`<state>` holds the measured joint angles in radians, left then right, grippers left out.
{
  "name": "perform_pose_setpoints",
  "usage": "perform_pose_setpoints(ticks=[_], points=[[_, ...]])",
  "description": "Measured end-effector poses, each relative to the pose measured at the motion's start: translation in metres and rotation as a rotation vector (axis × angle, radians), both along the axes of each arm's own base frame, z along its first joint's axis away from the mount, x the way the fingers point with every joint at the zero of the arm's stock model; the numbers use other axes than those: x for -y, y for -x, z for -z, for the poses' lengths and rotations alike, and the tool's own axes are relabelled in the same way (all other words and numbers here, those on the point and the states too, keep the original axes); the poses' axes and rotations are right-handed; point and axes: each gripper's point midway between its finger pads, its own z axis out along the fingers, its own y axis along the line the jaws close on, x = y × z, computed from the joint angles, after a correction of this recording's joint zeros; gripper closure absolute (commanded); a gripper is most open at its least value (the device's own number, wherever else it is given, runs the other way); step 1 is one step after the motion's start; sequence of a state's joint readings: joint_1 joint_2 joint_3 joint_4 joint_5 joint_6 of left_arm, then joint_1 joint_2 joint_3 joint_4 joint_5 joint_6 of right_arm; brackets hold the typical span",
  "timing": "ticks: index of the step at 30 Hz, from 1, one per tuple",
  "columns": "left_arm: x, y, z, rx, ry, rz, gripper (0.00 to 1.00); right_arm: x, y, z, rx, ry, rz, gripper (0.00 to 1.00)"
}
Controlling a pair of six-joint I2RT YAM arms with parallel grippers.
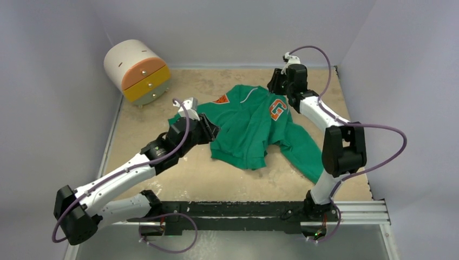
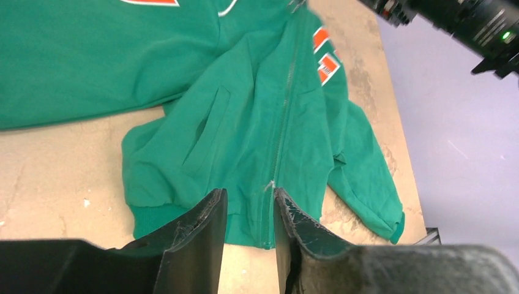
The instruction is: Zip up the jacket
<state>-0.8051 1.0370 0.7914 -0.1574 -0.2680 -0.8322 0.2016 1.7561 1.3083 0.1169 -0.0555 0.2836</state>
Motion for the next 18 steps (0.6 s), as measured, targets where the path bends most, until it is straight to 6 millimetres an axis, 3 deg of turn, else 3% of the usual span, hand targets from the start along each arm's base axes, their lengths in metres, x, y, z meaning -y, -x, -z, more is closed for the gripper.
perform_pose_setpoints(ticks=[5,7,13,18], points=[[-0.020,0.004,-0.030,0.060,-0.035,-0.033,0.43,0.003,0.015,-0.010,0.019,-0.003,0.001,0.20],[-0.028,0.004,-0.042,0.084,-0.048,-0.049,0.38,0.008,0.026,-0.021,0.037,0.000,0.011,0.02],[-0.054,0.005,-0.067,0.135,-0.116,-0.116,0.30,0.022,0.065,-0.071,0.152,-0.002,0.039,0.01],[-0.083,0.011,-0.084,0.175,-0.178,-0.177,0.29,0.036,0.116,-0.107,0.247,-0.036,0.070,0.01]])
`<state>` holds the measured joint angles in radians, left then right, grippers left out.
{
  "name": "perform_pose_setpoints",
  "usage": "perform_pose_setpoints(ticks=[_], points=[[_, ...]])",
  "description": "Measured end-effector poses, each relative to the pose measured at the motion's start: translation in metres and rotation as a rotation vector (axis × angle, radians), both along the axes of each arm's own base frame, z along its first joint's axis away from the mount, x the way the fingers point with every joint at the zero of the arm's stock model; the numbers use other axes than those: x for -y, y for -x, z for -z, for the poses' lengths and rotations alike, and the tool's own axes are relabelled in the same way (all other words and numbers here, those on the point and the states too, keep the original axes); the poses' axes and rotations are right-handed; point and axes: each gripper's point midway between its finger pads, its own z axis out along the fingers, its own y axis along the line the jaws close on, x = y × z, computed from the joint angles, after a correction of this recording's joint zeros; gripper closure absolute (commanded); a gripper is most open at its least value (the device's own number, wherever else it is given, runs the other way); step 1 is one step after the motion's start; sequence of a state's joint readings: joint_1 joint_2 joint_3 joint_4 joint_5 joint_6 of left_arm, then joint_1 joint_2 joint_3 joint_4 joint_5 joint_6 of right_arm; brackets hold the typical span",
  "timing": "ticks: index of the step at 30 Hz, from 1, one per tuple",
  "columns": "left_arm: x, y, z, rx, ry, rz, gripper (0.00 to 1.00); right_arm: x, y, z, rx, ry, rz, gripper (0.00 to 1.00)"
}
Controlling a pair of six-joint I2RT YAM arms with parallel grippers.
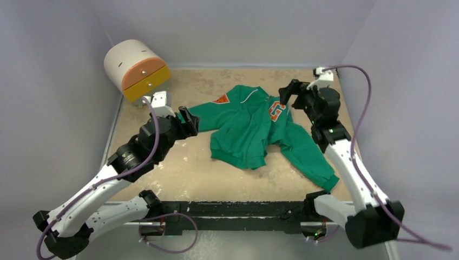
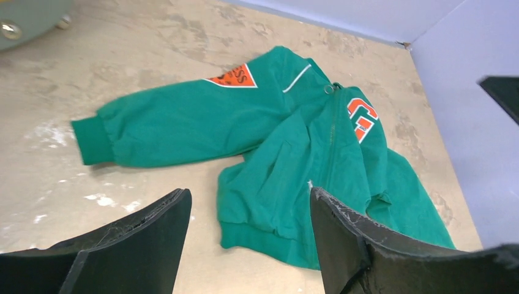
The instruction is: Zip up the jacket
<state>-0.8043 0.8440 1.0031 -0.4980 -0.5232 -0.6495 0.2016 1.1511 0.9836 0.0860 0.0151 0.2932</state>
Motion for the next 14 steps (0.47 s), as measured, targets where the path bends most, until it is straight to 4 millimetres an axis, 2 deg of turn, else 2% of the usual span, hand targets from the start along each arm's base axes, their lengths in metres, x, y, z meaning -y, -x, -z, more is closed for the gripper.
perform_pose_setpoints(ticks=[8,12,14], points=[[-0.043,0.023,-0.041,0.140,0.037,-0.052,0.29,0.017,0.091,-0.057,0.212,-0.119,0.013,0.01],[-0.061,0.037,-0.059,0.206,0.104,-0.066,0.29,0.019,0.122,-0.073,0.264,-0.149,-0.004,0.01],[-0.066,0.042,-0.061,0.219,0.118,-0.072,0.29,0.017,0.136,-0.076,0.275,-0.153,-0.032,0.01]])
